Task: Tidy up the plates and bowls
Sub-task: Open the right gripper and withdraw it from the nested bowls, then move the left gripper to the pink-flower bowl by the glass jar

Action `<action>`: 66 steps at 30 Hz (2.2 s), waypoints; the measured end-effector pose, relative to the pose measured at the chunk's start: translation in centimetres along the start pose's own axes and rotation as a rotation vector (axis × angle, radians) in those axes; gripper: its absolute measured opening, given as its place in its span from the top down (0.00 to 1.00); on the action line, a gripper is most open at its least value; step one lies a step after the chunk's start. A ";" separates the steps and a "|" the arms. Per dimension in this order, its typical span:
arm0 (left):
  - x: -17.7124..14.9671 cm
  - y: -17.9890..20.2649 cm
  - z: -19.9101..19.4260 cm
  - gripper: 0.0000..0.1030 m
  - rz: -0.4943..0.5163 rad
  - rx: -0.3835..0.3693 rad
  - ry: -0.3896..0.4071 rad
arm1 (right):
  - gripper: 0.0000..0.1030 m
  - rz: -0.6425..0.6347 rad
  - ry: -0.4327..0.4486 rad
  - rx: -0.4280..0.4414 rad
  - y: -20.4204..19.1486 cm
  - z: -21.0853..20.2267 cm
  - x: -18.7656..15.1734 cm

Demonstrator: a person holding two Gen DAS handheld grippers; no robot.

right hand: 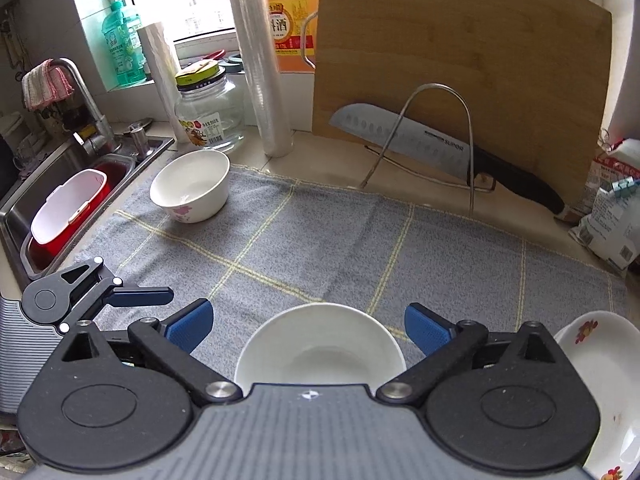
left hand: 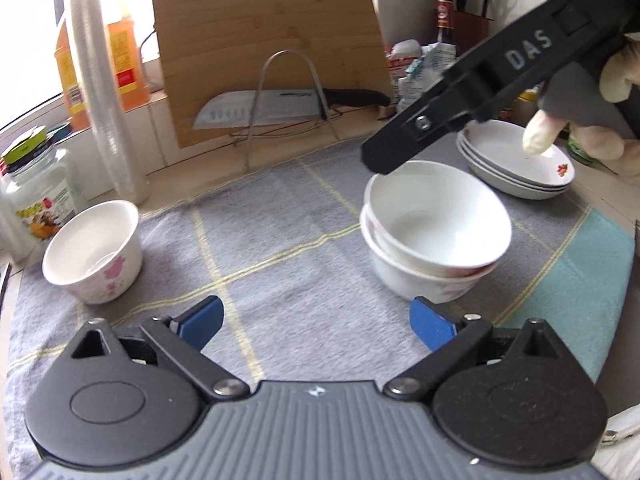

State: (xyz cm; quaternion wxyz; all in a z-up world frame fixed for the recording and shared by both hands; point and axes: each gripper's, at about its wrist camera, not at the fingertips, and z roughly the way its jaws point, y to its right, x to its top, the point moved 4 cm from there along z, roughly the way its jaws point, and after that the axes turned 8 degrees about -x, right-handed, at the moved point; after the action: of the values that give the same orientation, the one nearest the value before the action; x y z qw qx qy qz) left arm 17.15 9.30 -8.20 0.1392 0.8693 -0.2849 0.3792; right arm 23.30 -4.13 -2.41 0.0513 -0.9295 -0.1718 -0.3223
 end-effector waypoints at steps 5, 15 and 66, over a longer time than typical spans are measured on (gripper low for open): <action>-1.3 -4.6 -2.1 0.04 -0.085 0.102 0.009 | 0.00 -0.030 0.051 0.004 -3.3 0.7 1.3; -2.3 -9.2 -5.8 0.02 -0.203 0.261 0.062 | 0.00 -0.084 0.124 0.018 -9.1 1.8 1.7; 5.7 -22.1 3.4 0.09 -0.201 0.089 -0.073 | 0.08 -0.160 0.186 -0.051 -16.4 14.0 5.3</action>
State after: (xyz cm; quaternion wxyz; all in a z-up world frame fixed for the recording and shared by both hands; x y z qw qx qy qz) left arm 35.55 23.14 -6.88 0.1271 0.9119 -0.1841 0.3440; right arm 29.52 15.64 -10.45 0.0174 -0.8799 -0.2317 -0.4144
